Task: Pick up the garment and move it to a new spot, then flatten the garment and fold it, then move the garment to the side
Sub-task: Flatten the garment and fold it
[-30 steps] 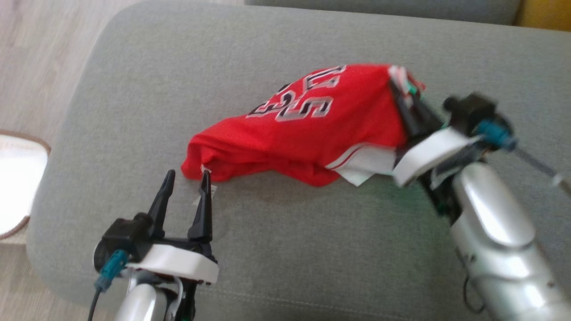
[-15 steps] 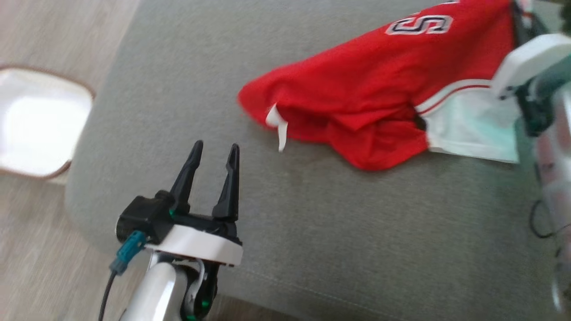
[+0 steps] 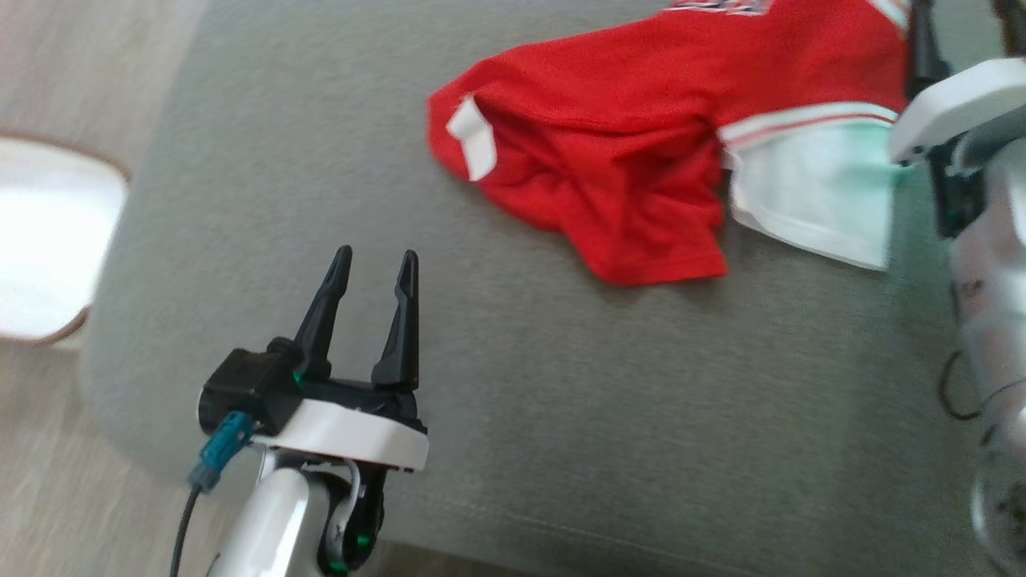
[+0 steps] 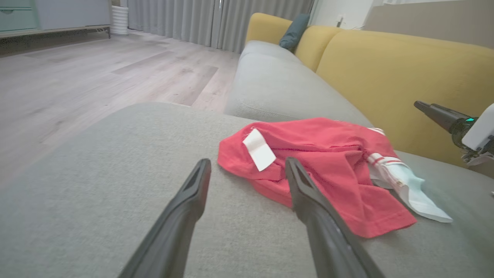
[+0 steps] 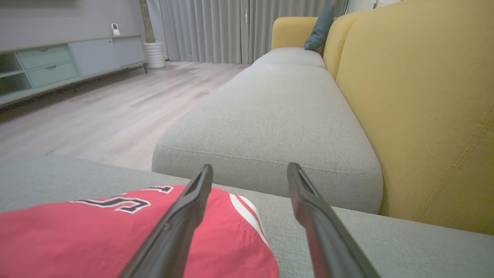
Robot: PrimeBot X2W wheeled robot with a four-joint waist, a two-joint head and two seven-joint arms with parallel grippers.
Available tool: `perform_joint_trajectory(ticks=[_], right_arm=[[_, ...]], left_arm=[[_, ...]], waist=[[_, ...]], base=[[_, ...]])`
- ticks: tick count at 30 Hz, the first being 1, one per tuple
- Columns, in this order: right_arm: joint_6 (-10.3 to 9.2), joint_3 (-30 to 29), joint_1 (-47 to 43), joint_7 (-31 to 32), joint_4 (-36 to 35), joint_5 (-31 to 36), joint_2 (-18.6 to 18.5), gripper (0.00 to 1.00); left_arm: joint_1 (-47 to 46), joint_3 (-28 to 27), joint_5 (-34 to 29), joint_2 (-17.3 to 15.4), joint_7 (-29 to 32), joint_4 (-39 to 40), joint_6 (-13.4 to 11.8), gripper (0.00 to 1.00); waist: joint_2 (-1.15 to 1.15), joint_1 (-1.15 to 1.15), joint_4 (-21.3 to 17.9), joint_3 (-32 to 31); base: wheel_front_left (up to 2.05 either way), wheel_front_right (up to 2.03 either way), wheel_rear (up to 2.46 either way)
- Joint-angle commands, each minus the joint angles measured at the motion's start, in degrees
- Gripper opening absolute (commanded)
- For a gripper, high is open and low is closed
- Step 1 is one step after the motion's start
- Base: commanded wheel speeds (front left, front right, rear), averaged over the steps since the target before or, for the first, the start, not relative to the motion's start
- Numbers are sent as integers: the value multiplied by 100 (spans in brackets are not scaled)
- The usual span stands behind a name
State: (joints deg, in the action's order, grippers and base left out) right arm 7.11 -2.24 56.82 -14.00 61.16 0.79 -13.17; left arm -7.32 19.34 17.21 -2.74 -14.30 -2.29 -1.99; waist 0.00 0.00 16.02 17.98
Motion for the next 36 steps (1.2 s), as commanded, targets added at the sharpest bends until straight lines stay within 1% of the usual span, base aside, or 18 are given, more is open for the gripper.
perform_joint_trajectory(ticks=[1,4,5,6,7,10,13,18,21,26,30,33,34,35,36], right_arm=[[37,138,-181,-86,-373,-158,216,100],[37,281,-733,-96,-853,-501,481,100],[37,281,-733,-96,-853,-501,481,100],[37,421,-1185,-97,-1147,-699,594,100],[37,470,-1419,-97,-1262,-771,626,100],[37,545,-2073,-98,-1559,-948,726,100],[37,531,-2535,3,-1756,-1060,831,100],[37,498,-2785,142,-1965,-1130,944,100],[37,480,-2795,307,-1989,-1015,983,100],[37,315,-2703,738,-1715,-697,1013,100],[37,189,-2554,946,-1464,-407,1023,100],[37,207,-2458,1076,-1268,-293,1026,100],[37,243,-2437,1115,-1209,-286,1026,80],[37,287,-2421,1137,-1162,-298,1027,54],[37,335,-2413,1163,-1118,-310,1027,38]], left_arm=[[-70,-247,-58,-14,-70,188,-11,100],[-32,-289,-89,-14,-70,188,8,100],[-32,-289,-89,-14,-70,188,8,100],[-10,-322,-118,-14,-70,180,22,100],[1,-329,-134,-14,-70,174,31,100],[25,-357,-155,-14,-70,170,39,100],[47,-396,-177,-14,-70,172,47,100],[52,-431,-205,-14,-70,162,82,100],[41,-426,-212,-14,-70,150,103,100],[22,-413,-175,-14,-70,134,90,100],[23,-425,-150,-14,-70,139,66,100],[24,-422,-131,-14,-70,144,53,100],[25,-421,-125,-14,-70,143,49,100],[26,-420,-121,-14,-70,140,42,100],[31,-424,-116,-14,-70,137,34,100]], waist=[[0,0,-373,-168],[0,0,-641,-282],[0,0,-641,-282],[0,0,-796,-350],[0,0,-850,-380],[0,0,-951,-434],[0,0,-1007,-451],[0,0,-989,-440],[0,0,-904,-419],[0,0,-710,-363],[0,0,-589,-326],[0,0,-526,-321],[0,0,-513,-324],[0,0,-507,-330],[0,0,-509,-342]], base=[[0,0,0],[0,0,0],[0,0,0],[0,0,0],[0,0,0],[0,0,0],[0,0,0],[0,0,0],[0,0,0],[0,0,0],[0,0,0],[0,0,0],[0,0,0],[0,0,0],[0,0,0]])
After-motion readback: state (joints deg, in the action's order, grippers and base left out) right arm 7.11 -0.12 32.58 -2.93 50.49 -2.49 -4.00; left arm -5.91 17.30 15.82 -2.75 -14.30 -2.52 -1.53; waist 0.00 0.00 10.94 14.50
